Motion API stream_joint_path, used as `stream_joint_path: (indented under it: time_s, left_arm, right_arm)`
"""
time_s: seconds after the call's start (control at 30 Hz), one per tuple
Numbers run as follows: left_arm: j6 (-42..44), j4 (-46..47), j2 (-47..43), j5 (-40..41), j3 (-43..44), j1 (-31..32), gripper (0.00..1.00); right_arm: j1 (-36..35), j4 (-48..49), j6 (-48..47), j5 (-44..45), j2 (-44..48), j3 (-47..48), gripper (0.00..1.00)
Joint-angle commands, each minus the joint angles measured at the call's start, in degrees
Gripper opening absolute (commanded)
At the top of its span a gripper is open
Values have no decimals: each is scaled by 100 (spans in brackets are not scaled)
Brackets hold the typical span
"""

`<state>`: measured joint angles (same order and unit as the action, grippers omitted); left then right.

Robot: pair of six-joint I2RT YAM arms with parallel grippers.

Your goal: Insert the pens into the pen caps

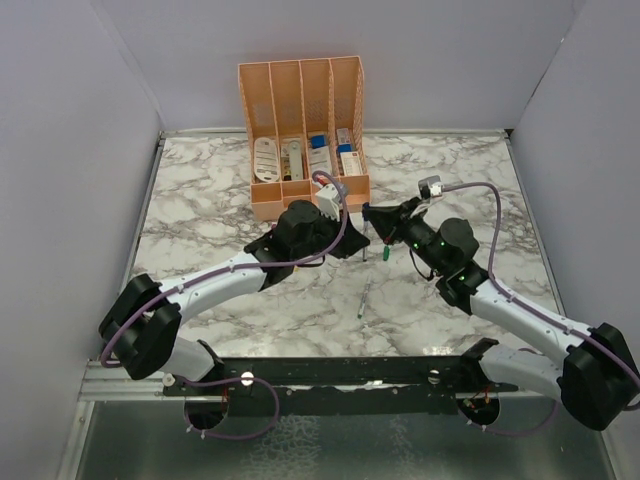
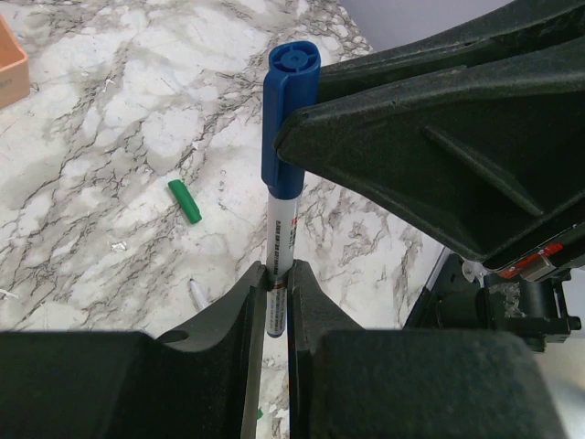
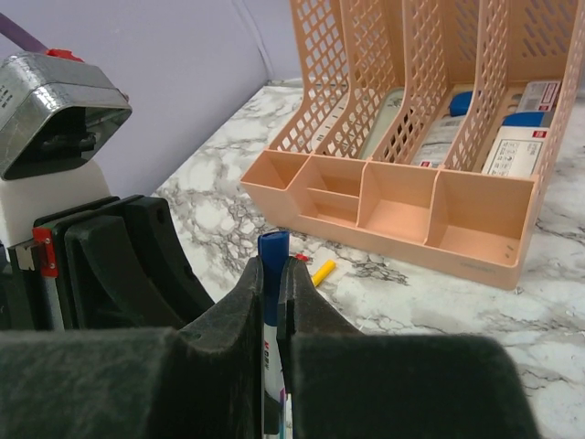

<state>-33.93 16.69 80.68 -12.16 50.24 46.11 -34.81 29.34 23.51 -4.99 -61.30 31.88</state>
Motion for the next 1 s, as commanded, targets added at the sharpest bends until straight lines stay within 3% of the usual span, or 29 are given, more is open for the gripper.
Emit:
stream_joint_path:
  time_s: [0.0, 0.4, 0.57, 0.8, 0.97]
  left_arm:
    - [-109, 1886, -554, 358, 667, -401, 0]
    - [13, 1882, -788, 281, 698, -613, 0]
    - [-137, 1269, -817, 230, 441, -614, 0]
    - [-421, -411, -690, 216, 75, -614, 0]
    - [-358, -1584, -372, 250, -37, -612, 0]
  right_arm:
    - [-105, -1215, -174, -872, -270, -304, 1]
    - [-114, -1399, -139, -743, -358, -216, 1]
    - [-114, -1412, -51, -518, -382, 122, 1]
    - [-114, -1417, -139, 224, -259, 910, 34]
    - [-114, -1497, -425, 791, 91, 1329, 38]
